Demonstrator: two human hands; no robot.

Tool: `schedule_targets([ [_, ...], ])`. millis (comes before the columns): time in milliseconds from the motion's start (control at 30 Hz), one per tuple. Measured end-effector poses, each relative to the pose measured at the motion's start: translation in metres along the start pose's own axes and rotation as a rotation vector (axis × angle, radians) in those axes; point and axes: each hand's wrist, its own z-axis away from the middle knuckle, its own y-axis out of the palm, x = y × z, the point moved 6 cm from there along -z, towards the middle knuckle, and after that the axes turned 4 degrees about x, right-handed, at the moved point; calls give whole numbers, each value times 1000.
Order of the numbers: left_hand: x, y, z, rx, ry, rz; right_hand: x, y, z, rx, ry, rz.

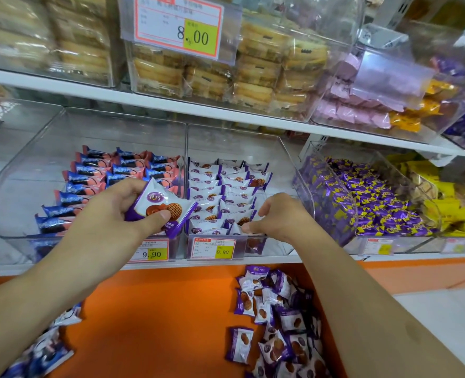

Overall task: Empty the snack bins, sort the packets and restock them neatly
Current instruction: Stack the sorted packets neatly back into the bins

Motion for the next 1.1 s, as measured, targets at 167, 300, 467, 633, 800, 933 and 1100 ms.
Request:
schedule_targets([
  [167, 0, 1, -1, 6, 3, 6, -9, 10, -8, 84, 19, -63],
  [300, 1, 1, -2, 9, 4, 1, -10, 8, -7, 76, -30, -117],
  [467, 2, 1, -3, 10, 0, 12, -10, 4, -7, -5, -120, -149],
  [633, 1, 2, -2, 5, 8, 34, -5, 6, -3, -47, -160, -77],
  [800, 1, 1, -1, 15, 6, 22, -12, 0, -5, -63, -140, -181],
  [933, 2, 2, -2, 14, 1, 21, -9, 3, -5, -17, -163, -154],
  [1100, 2, 2, -2, 13, 3, 15, -1, 8, -4, 40, -147, -169],
])
